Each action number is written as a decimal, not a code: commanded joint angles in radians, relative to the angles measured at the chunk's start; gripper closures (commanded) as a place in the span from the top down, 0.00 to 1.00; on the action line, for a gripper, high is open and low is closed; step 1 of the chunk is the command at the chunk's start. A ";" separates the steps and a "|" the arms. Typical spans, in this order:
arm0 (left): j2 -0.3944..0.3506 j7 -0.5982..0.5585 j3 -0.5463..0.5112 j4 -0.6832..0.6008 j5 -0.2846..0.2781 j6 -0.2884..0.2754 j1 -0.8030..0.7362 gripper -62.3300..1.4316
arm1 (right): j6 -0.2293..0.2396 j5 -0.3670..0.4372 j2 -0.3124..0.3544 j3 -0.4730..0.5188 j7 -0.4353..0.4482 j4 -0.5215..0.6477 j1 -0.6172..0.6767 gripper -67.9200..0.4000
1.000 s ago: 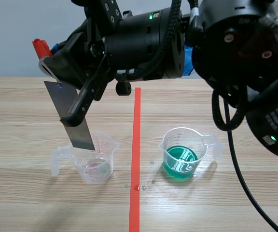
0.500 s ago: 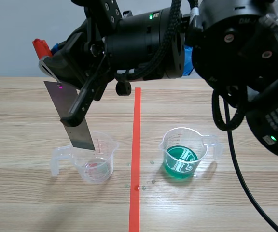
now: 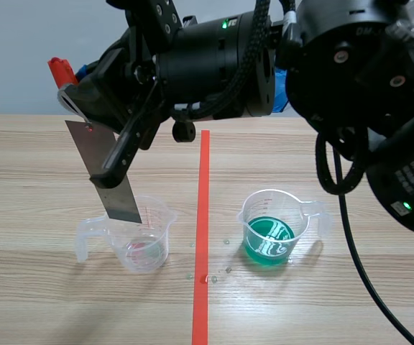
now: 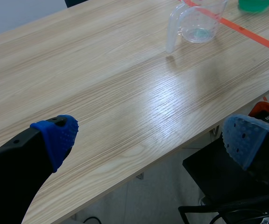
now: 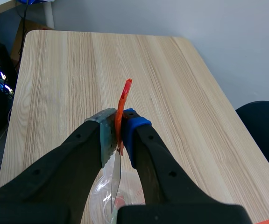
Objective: Do the redox reaction experiment
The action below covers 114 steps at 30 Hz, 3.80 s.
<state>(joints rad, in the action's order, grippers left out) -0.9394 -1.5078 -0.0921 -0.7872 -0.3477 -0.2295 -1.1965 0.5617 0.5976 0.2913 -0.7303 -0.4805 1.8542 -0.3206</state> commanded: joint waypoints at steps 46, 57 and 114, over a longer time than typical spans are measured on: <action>-0.003 -0.045 0.000 -0.006 -0.006 -0.002 0.003 1.00 | -0.004 0.008 -0.003 0.003 0.014 0.003 -0.017 0.02; -0.003 -0.045 0.000 -0.006 -0.006 -0.002 0.003 1.00 | -0.004 0.006 -0.003 0.003 0.014 -0.001 -0.017 0.02; -0.003 -0.044 0.002 -0.006 0.001 -0.002 0.019 1.00 | 0.039 -0.355 -0.070 -0.050 0.498 -0.483 -0.029 0.02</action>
<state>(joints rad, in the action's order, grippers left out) -0.9394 -1.5078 -0.0921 -0.7872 -0.3416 -0.2295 -1.1748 0.5919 0.2440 0.2245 -0.7830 0.0067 1.3556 -0.3214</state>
